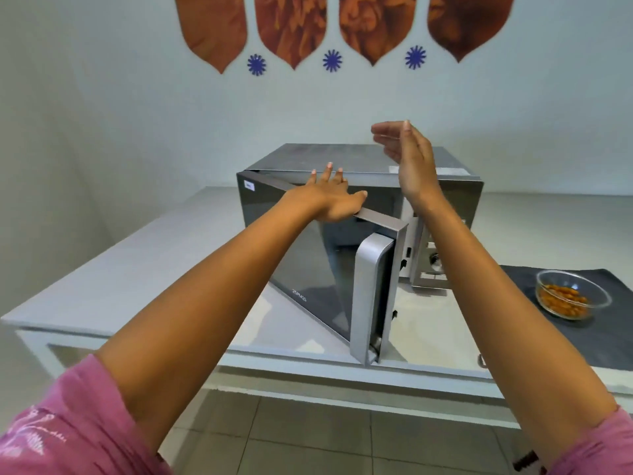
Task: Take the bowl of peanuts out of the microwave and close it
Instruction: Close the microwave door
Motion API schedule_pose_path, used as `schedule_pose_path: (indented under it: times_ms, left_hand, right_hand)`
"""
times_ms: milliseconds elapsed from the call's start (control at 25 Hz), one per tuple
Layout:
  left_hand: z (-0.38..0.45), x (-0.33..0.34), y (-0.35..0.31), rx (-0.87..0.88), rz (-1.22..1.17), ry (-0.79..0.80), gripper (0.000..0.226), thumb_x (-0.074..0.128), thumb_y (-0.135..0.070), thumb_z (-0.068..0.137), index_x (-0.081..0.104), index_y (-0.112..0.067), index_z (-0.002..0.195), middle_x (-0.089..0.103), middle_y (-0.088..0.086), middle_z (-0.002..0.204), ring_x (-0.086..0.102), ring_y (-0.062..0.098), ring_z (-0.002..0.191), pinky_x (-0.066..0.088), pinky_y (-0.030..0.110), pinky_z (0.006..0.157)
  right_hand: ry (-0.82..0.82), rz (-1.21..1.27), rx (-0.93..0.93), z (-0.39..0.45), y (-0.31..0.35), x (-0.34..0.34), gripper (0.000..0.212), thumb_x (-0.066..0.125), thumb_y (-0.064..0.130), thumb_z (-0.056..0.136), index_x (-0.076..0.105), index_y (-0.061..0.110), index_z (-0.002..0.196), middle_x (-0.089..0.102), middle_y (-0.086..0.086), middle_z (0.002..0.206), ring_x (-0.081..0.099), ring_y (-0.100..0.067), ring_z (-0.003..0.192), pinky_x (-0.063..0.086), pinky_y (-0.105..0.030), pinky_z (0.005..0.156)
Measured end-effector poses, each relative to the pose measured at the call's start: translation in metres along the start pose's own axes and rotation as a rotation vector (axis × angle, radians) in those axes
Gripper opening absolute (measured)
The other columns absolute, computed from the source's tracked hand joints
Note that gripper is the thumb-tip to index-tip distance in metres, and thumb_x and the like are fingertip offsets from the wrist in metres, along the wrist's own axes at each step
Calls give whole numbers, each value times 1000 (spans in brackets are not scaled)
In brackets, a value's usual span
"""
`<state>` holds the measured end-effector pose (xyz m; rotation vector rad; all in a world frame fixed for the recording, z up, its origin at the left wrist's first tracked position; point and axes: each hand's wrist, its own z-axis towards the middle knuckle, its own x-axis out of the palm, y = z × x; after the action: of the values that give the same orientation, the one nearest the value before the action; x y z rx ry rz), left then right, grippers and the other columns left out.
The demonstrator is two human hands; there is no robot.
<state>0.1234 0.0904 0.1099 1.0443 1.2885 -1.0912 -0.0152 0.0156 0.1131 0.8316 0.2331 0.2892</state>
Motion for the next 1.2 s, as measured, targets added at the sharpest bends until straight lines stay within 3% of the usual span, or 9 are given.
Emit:
schedule_pose_path:
  times_ms: [160,240,360,440,560,680,800,920,1200]
  left_hand:
    - [30,5,-8,153,-5,-89,70,10,-55,102,5,-11,156,-11,4,164,-19,19,148,-15,40,116]
    - [45,5,-13,182,-7,-101,70,9,-55,102,3,-11,156,-12,4,163,-20,18,148,-16,39,116]
    - [63,4,-18,184,-4,-111,68,8,-52,103,2,-10,156,-12,5,164,-20,20,148,-15,41,117]
    - [72,4,-19,181,-15,-119,67,8,-49,103,1,-9,156,-12,6,164,-19,20,148,-13,41,119]
    - [85,6,-19,179,-27,-127,66,10,-48,104,1,-8,156,-11,6,164,-20,20,148,-13,41,118]
    - [96,8,-19,168,-32,-147,67,10,-49,104,0,-7,156,-12,5,164,-21,19,148,-14,41,118]
    - [108,9,-20,166,-32,-162,68,9,-50,103,0,-8,156,-12,5,164,-22,19,148,-14,42,118]
    - [119,10,-20,151,-22,-172,69,9,-51,103,0,-8,156,-11,5,164,-21,19,148,-14,43,119]
    - [127,15,-19,134,-15,-204,70,9,-52,102,2,-8,156,-9,6,164,-20,20,148,-14,44,119]
  right_hand:
    - [330,-325,205,13,5,-48,48,22,38,111,58,15,133,59,-2,139,55,-19,130,39,-37,115]
    - [371,-586,238,18,4,-55,52,22,43,110,56,15,136,55,-5,144,50,-23,136,36,-33,110]
    - [308,-866,239,21,-3,-44,56,22,43,109,60,3,118,59,-20,127,53,-36,126,35,-32,91]
    - [236,-989,265,19,-19,-34,60,21,45,109,57,0,125,55,-23,133,51,-39,127,39,-41,102]
    - [84,-1129,250,15,-47,-26,67,20,52,107,47,2,143,47,-19,149,40,-35,142,20,-51,124]
    - [-10,-1132,216,21,-61,-27,76,18,61,103,46,3,145,46,-17,152,35,-32,147,7,-51,127]
    - [-49,-1128,195,27,-69,-30,81,17,64,102,56,1,136,55,-19,141,47,-35,136,22,-49,121]
    - [-119,-1159,128,31,-78,-29,81,21,65,101,66,-1,116,63,-19,122,58,-36,115,41,-46,104]
    - [-232,-1139,36,37,-88,-30,77,27,65,101,71,2,93,69,-15,104,62,-33,100,45,-43,93]
